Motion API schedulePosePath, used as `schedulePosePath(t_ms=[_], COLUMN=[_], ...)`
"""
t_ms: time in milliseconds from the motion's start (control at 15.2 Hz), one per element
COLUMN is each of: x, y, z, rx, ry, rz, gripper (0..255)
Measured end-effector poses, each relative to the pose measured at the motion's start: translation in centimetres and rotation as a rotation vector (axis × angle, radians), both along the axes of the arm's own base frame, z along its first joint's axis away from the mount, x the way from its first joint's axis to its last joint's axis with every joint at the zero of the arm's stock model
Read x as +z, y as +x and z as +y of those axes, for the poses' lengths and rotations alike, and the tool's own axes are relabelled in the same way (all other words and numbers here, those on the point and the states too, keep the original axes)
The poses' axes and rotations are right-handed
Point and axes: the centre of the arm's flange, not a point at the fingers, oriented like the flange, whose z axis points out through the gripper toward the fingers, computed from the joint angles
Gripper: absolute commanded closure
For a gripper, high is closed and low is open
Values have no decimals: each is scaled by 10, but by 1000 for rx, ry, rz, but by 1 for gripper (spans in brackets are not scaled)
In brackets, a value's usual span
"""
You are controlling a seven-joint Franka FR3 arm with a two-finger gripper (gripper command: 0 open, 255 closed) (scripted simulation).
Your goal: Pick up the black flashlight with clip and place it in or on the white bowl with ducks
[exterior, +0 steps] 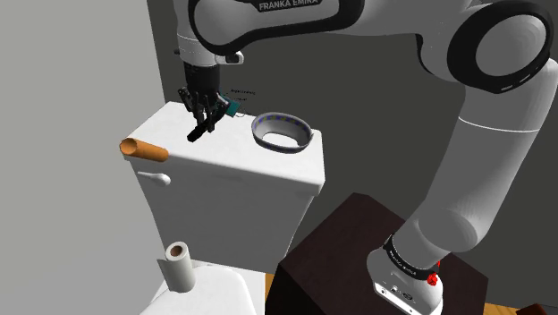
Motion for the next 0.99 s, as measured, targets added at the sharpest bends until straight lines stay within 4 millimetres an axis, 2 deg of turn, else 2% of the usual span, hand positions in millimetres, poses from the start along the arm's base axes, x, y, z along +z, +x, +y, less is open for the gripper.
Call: schedulePosePath(t_ms=[990], x=[78], y=[0], z=[1], rx=[0], ry=[0], rz=[0], gripper=[255])
